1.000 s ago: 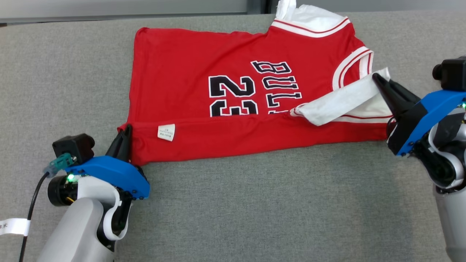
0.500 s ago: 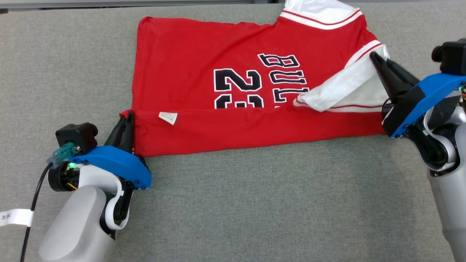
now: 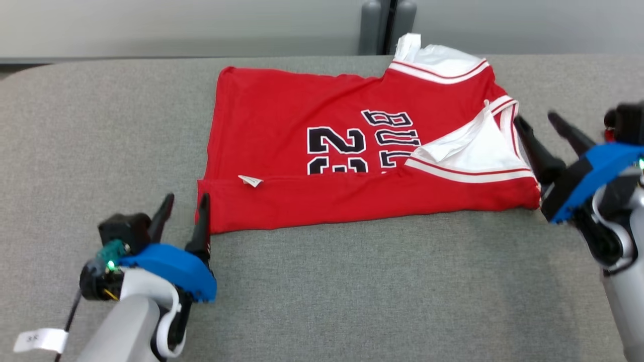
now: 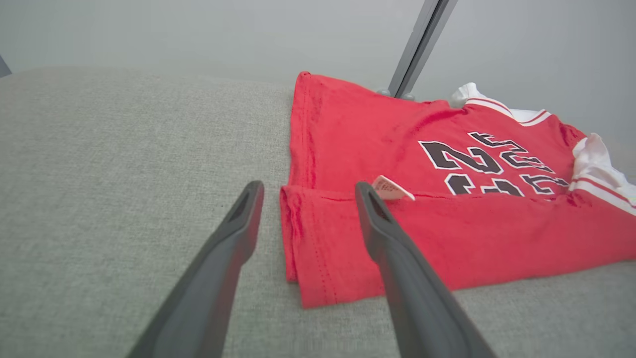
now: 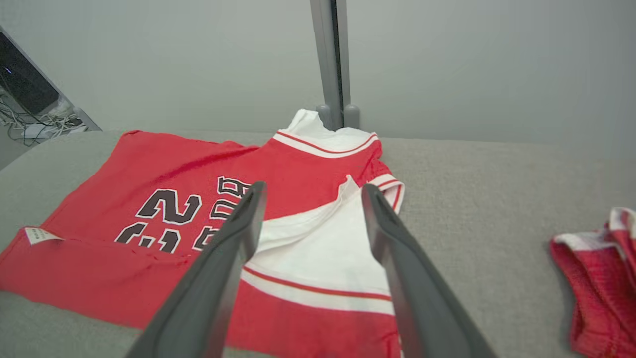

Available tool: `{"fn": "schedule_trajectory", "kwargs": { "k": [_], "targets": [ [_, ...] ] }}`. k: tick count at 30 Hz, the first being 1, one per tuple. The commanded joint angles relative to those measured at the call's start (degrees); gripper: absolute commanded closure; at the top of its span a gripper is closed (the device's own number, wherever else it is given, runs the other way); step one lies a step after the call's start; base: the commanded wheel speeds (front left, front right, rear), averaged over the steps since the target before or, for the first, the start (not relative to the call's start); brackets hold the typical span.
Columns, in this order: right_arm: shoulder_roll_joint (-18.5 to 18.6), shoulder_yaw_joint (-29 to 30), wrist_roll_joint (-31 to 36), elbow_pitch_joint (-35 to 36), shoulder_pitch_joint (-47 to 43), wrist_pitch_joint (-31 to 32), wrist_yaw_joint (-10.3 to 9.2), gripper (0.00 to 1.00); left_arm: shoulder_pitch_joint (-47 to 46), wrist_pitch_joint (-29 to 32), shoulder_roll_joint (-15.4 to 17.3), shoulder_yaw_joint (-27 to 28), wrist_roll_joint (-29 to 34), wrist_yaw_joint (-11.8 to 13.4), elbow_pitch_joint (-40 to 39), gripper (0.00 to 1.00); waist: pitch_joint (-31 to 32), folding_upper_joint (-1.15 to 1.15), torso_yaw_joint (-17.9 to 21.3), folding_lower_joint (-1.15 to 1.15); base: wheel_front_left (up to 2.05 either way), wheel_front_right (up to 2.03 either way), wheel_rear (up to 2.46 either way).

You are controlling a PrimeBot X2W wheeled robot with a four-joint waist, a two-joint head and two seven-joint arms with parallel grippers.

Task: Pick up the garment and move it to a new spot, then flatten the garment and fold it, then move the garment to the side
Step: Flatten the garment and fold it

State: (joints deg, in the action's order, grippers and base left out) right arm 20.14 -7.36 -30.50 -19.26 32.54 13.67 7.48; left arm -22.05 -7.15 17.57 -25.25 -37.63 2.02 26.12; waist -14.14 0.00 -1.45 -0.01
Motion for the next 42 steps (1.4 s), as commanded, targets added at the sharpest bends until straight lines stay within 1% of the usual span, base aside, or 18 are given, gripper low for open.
{"fn": "schedule_trajectory", "kwargs": {
  "k": [1,5,11,16,18,22,30,31,32,33,34,37,42],
  "targets": [
    [0.4,0.8,0.7,-0.3,-1.7,0.8,0.04,0.00,0.9,0.1,0.0,-0.6,0.5,-0.2,0.1,0.00,0.9,0.00,0.5,0.01,0.00,0.00,0.00],
    [-1.3,5.6,3.0,-0.8,-6.9,2.8,0.03,0.00,3.7,0.6,0.0,-1.9,0.4,-0.3,0.2,0.00,1.8,0.00,0.8,0.01,0.00,0.00,0.00],
    [-6.8,11.8,7.6,0.0,-10.8,3.1,0.03,0.00,3.9,1.7,0.0,-1.9,0.5,1.7,2.0,0.00,0.3,0.00,1.9,0.01,0.00,0.00,0.00],
    [-10.9,15.3,11.4,-1.5,-9.0,2.6,0.03,0.00,1.8,2.1,-0.1,-1.2,0.3,3.1,3.9,0.00,-2.0,0.00,2.7,0.01,0.00,0.00,0.00],
    [-11.9,16.1,12.6,-2.5,-8.3,2.4,0.03,0.00,1.0,1.8,-0.2,-0.9,0.1,3.3,4.4,0.00,-2.8,0.00,2.9,0.01,0.00,0.00,0.00],
    [-13.4,17.4,14.1,-4.4,-6.4,2.2,0.03,0.00,-0.3,2.3,-0.6,-0.7,-0.3,3.2,5.2,0.00,-4.3,0.00,2.8,0.01,0.00,0.00,0.00],
    [-15.1,18.8,16.5,-10.9,-3.0,3.4,0.03,0.00,-1.2,6.3,-2.1,-2.6,-1.6,1.9,8.4,0.00,-6.3,0.00,2.4,0.01,0.00,0.00,0.00],
    [-15.3,18.6,16.8,-11.7,-2.9,3.6,0.03,0.00,-1.1,6.9,-2.4,-2.9,-1.7,1.6,8.8,0.17,-6.3,0.00,2.3,0.01,0.00,0.00,0.00],
    [-15.5,18.3,16.9,-12.6,-2.9,4.1,0.04,0.00,-1.0,7.9,-2.7,-3.4,-2.0,1.2,9.3,0.55,-6.4,0.00,2.3,0.01,0.00,0.00,0.00],
    [-15.7,17.7,17.1,-13.7,-3.0,5.1,0.04,0.96,-0.3,9.8,-3.6,-4.1,-3.0,0.4,10.0,1.00,-6.3,0.00,2.2,0.01,0.00,0.00,0.00],
    [-15.8,17.6,17.0,-13.8,-3.0,5.1,0.05,1.00,0.0,10.6,-3.8,-4.2,-3.4,-0.1,10.3,1.00,-6.1,0.00,2.3,0.01,0.00,0.00,0.00],
    [-15.2,17.3,16.8,-13.2,-3.2,4.0,0.02,1.00,0.4,10.6,-3.5,-3.8,-4.2,-0.5,10.3,1.00,-5.3,0.00,2.4,0.01,0.00,0.00,0.00],
    [-14.8,17.9,15.6,-9.6,-5.2,2.6,0.02,1.00,0.6,8.3,-2.7,-2.2,-5.3,-0.8,8.1,1.00,-2.7,0.00,2.6,0.01,0.00,0.00,0.00]
  ]
}}
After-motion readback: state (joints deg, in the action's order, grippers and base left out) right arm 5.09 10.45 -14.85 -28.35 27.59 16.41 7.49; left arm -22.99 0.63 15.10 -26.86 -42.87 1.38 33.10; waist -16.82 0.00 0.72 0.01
